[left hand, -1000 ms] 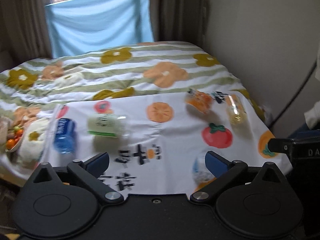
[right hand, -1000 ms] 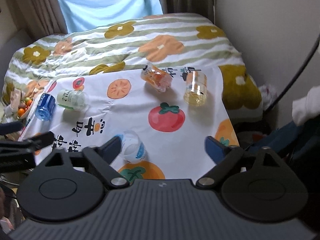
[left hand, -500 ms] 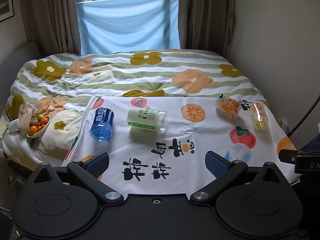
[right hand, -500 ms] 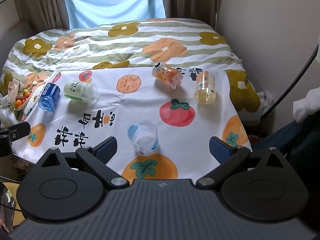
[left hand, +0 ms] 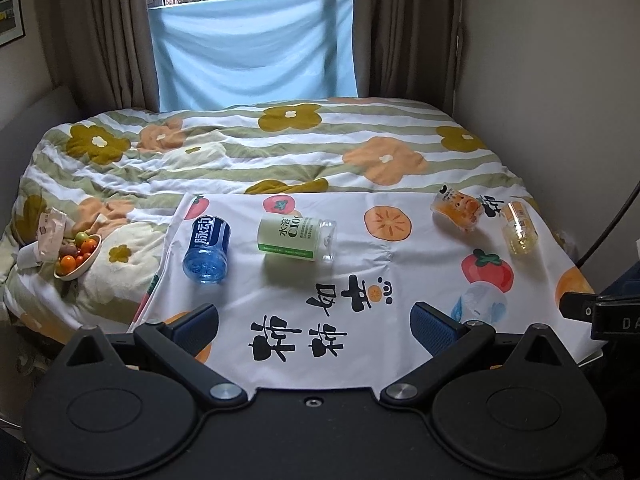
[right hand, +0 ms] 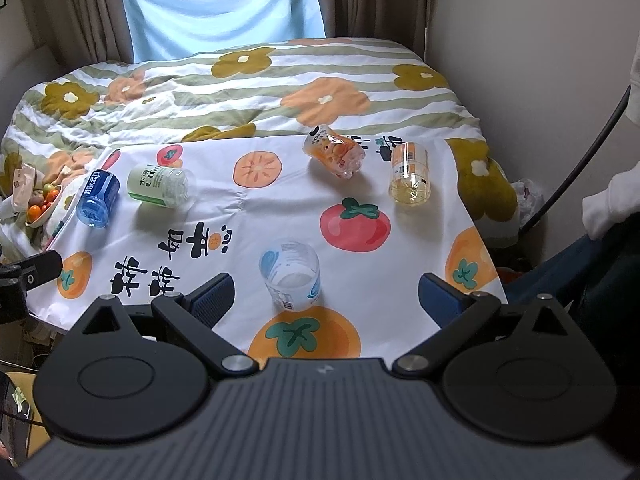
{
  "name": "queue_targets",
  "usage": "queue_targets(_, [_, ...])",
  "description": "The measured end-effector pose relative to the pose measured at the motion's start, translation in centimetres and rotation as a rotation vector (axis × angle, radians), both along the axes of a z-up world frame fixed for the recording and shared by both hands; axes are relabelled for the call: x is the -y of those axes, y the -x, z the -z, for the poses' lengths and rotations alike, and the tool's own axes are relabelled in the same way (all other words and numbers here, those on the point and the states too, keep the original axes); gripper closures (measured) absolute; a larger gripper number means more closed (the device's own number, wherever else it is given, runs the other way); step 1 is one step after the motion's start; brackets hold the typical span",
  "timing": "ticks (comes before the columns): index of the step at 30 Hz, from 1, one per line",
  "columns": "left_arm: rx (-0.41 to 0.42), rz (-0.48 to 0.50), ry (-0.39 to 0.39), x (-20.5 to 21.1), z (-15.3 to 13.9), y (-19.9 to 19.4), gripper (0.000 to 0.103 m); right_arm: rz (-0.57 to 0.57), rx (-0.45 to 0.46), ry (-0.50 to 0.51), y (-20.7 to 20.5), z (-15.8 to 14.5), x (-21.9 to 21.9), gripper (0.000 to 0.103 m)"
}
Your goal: Flip cup upright
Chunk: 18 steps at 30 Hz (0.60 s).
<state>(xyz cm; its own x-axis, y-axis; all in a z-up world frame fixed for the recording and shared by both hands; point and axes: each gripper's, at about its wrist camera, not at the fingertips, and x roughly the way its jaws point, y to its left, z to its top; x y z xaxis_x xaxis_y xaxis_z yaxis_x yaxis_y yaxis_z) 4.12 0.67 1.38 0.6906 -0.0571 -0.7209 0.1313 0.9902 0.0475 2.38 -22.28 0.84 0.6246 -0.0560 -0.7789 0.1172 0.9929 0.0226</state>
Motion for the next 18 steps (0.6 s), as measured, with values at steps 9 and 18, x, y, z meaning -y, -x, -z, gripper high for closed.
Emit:
queue_targets(9, [0.0, 0.002, -0.002, 0.19, 0.0, -0.02, 0.0, -0.001, -0.002, 0.0, -0.05, -0.07, -0.04, 0.0])
queue_targets(18, [-0.002, 0.002, 0.0, 0.3, -0.04, -0.03, 0.0, -0.001, -0.002, -0.004, 0.01, -0.06, -0.12, 0.0])
